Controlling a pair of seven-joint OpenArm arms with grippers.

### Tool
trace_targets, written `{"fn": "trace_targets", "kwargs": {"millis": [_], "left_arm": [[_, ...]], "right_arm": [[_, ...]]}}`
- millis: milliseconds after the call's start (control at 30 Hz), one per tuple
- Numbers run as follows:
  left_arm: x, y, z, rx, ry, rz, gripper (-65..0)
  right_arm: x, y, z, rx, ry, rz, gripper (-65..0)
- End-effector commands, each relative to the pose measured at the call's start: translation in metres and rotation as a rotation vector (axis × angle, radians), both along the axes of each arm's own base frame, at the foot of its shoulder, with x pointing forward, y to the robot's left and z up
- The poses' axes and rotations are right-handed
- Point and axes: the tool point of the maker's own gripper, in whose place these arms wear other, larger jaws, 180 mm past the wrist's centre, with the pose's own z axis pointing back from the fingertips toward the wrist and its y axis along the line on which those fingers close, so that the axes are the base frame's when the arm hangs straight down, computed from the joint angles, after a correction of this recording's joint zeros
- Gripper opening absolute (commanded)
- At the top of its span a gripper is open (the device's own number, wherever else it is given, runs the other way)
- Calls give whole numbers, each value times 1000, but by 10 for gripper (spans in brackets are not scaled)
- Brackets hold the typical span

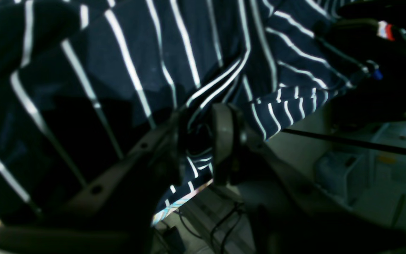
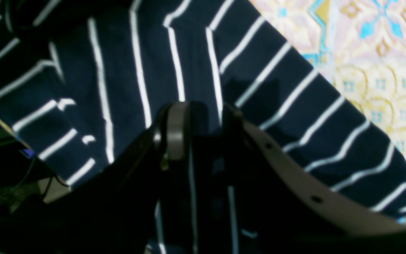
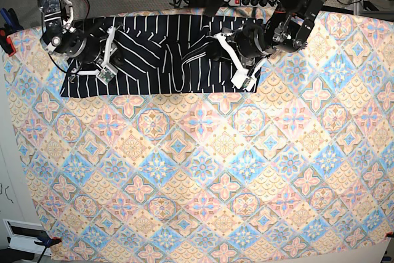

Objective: Fold the T-shirt properly
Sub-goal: 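Press the folded end flat with the left gripper and release, then grasp both ends of the folded strip with both grippers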

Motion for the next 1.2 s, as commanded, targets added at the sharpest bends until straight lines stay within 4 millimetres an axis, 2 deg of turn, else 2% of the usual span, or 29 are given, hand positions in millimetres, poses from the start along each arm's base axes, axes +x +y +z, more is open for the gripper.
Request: {"fn": "trace_targets", "kwargs": {"millis": [0, 133, 233, 333, 467, 600, 667, 767, 967, 1033, 1167], "left_arm": [[-1, -11, 3, -27, -5, -27, -538], [-14, -40, -7, -43, 35, -123, -538], [-13, -43, -8, -45, 32, -135, -538], [-10, -48, 0, -69, -14, -197, -538], [-16, -57, 10, -118, -74, -301, -538], [-19, -60, 14, -143, -104, -350, -538], [-14, -59, 19, -140, -126, -343, -538], [13, -33, 27, -123, -169, -226, -538], [42, 34, 50, -68, -257, 9, -538], [44, 60, 52, -33, -262, 82, -538], [32, 109, 39, 43, -219, 212, -527]], "right_arm": [[7, -1, 9, 11, -32, 6, -497], [6, -1, 9, 11, -31, 5, -497], [8, 0, 11, 11, -38, 8, -497], [9, 1, 12, 12, -43, 10, -497], [8, 1, 12, 10, -43, 11, -497], [8, 1, 12, 10, -42, 12, -497], [8, 1, 12, 10, -42, 12, -497], [9, 2, 13, 10, -45, 14, -497], [9, 2, 14, 11, -48, 15, -497], [8, 3, 13, 11, -44, 17, -497], [8, 4, 13, 13, -43, 21, -497]]}}
